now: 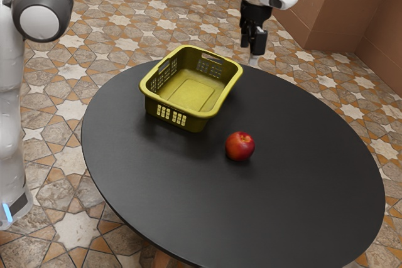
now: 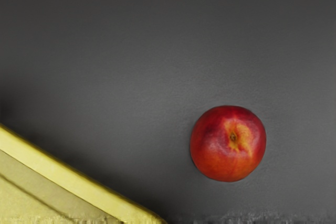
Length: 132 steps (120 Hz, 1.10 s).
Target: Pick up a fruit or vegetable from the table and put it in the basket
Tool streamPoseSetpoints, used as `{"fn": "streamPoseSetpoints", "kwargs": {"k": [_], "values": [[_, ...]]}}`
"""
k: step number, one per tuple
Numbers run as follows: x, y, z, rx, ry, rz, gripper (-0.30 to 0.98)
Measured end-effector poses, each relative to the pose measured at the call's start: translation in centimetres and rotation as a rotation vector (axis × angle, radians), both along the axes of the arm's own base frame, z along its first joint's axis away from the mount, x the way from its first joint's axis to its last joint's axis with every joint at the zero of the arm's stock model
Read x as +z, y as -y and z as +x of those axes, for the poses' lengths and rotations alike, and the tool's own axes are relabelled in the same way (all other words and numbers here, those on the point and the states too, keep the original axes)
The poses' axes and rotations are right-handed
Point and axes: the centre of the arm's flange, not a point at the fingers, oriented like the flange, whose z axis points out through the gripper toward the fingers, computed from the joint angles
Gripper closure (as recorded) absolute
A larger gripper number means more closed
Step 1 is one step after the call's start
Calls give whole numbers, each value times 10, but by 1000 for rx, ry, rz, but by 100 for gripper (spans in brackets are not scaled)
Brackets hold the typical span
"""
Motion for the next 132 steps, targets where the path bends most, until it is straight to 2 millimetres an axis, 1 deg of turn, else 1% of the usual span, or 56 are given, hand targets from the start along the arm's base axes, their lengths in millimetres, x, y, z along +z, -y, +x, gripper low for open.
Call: {"fn": "streamPoseSetpoints", "kwargs": {"k": [6,18,28,34,39,50,54,62,67,78,86,93,102,118,124,132], "values": [[-4,-3,0,6,-20,-11,1],[7,-4,-7,11,-25,-52,1],[9,-10,-11,18,-42,-86,1],[7,-9,-13,12,-58,-89,1],[-2,1,-13,-14,-85,-62,1],[-31,40,-16,-112,-162,-3,1],[-42,50,-21,-143,-191,16,1],[-58,60,-45,-190,-220,53,1],[-65,68,-54,-222,-222,69,1],[-82,86,-57,-294,-205,80,1],[-98,93,-55,-332,-186,73,1],[-111,95,-52,-351,-167,59,1],[-121,91,-47,-362,-135,45,1],[-137,86,-45,-403,-82,57,1],[-138,79,-43,-416,-59,81,1],[-138,61,-38,-417,-36,116,1]]}}
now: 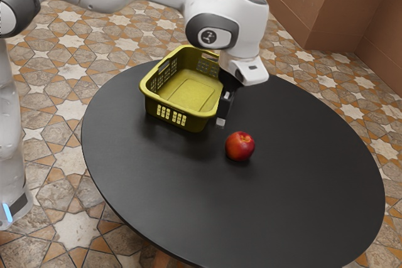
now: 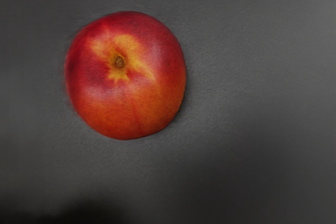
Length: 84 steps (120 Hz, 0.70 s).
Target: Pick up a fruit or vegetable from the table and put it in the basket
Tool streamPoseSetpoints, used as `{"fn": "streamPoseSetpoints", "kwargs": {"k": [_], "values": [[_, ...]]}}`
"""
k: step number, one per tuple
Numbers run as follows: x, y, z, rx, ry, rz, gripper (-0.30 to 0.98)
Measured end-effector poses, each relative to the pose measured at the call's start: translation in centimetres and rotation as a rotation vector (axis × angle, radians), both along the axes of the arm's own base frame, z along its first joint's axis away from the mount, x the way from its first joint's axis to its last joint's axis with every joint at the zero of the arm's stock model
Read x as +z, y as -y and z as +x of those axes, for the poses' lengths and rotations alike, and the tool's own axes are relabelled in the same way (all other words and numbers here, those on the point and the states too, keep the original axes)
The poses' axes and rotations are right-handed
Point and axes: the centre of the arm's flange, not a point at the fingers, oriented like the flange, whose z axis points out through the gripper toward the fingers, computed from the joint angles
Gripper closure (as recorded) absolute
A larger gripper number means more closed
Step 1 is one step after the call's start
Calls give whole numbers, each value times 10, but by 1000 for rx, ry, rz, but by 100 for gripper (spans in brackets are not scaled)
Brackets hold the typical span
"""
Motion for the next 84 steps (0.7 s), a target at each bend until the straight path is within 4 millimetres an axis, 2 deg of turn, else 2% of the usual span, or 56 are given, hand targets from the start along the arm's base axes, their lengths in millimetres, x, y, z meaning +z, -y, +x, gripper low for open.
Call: {"fn": "streamPoseSetpoints", "kwargs": {"k": [8,16,45,84], "values": [[-9,-15,2,-5,4,28,1],[-18,-19,3,-25,10,43,1],[-28,12,0,-131,25,35,1],[-35,18,-6,-185,20,34,1]]}}
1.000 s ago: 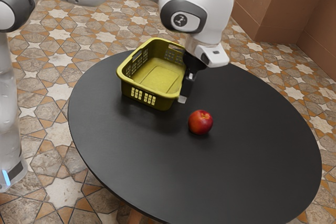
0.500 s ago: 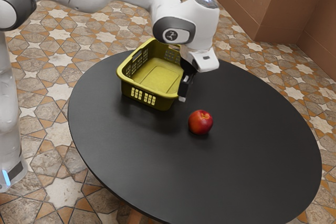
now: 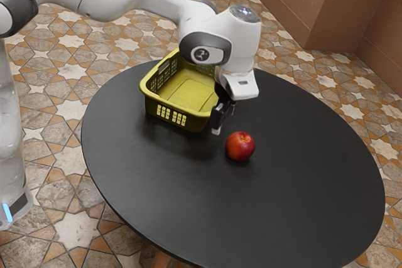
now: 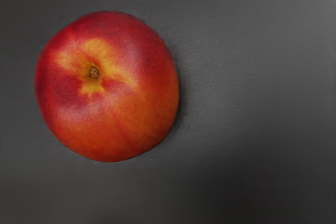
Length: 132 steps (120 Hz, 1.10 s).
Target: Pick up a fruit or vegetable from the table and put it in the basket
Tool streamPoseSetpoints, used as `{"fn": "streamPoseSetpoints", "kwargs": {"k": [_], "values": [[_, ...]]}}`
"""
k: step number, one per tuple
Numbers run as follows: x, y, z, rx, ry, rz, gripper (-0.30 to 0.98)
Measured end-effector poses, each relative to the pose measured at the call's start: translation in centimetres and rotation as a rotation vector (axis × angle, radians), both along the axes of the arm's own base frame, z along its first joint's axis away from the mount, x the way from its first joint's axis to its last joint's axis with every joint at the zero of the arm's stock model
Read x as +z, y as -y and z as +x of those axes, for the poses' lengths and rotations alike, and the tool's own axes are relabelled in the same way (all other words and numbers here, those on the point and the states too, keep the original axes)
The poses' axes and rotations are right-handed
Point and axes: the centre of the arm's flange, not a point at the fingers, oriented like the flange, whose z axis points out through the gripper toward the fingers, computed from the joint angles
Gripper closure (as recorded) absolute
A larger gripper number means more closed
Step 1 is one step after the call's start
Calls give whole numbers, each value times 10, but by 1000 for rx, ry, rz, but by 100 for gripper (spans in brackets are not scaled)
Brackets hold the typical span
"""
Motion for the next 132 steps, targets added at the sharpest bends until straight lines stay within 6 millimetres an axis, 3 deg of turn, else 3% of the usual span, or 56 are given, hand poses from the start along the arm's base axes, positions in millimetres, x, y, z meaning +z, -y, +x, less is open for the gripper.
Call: {"fn": "streamPoseSetpoints", "kwargs": {"k": [34,60,84,132], "values": [[-8,33,-6,-51,-8,-71,1],[-10,29,-3,-55,16,-77,1],[-9,14,12,-62,92,-45,1],[-43,8,39,-92,154,-29,1]]}}
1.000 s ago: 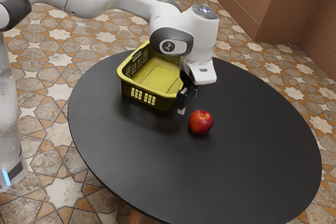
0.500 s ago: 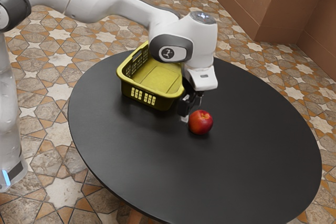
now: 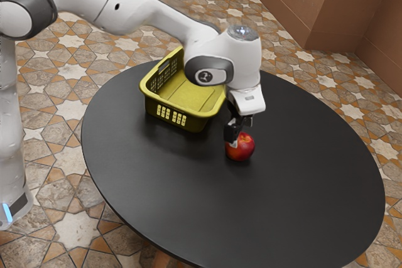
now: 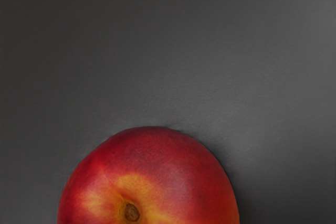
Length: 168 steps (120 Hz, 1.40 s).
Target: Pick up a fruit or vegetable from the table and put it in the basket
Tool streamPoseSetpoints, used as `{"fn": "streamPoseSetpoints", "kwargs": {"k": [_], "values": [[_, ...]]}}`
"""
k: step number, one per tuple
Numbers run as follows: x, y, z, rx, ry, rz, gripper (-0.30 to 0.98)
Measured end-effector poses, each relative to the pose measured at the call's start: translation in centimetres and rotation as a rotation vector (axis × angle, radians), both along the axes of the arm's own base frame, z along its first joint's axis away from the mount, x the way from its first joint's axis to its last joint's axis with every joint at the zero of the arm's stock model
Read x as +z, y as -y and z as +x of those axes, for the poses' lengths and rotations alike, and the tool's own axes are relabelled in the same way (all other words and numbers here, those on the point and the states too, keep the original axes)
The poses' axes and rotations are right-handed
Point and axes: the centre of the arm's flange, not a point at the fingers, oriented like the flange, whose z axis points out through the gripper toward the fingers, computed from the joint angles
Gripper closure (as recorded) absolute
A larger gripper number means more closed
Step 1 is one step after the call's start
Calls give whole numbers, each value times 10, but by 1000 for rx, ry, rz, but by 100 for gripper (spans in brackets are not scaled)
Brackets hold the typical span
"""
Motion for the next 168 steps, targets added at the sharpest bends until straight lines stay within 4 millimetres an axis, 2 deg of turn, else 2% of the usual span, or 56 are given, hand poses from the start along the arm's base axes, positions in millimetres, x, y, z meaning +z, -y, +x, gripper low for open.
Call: {"fn": "streamPoseSetpoints", "kwargs": {"k": [37,58,86,102,138,148,159,168], "values": [[-35,-15,12,19,-35,-14,1],[-38,-16,14,22,-36,-17,9],[-45,-15,18,20,-25,-21,12],[-46,-15,19,23,-19,-21,20],[-35,-15,18,44,9,-14,44],[-27,-15,17,55,23,-14,46],[-9,-15,12,72,39,-9,47],[11,-17,5,88,57,-2,43]]}}
